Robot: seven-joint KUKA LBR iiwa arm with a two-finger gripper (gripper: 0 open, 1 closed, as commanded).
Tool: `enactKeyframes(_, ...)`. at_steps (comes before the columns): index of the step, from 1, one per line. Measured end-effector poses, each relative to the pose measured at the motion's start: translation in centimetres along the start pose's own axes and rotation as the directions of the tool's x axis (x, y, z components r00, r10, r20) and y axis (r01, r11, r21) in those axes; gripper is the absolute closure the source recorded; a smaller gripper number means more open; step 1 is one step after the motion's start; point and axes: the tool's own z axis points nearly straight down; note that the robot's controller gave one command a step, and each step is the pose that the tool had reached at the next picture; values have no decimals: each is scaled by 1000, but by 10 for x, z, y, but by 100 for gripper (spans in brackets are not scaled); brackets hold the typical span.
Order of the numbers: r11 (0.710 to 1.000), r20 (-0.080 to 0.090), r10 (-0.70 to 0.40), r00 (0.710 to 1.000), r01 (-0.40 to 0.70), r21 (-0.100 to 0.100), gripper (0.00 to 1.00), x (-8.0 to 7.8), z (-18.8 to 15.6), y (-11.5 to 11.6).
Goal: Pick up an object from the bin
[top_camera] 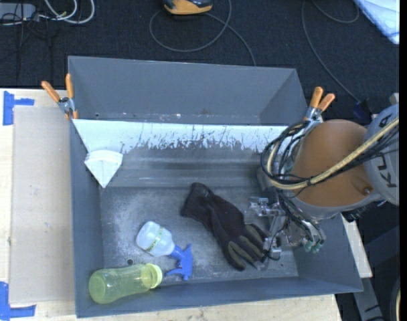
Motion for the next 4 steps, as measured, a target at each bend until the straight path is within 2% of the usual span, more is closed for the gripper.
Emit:
enactKeyframes(1, 1000, 8, -1, 1000, 1, 0, 0, -2, -4, 0)
enactKeyframes(2, 994, 13, -112, 994, 112, 2, 0, -7, 21, 2)
enactKeyframes(3, 974, 10, -227, 974, 227, 2, 0, -12, 82, 19)
enactKeyframes(4, 988, 11, -156, 988, 156, 2, 0, -16, 111, 32)
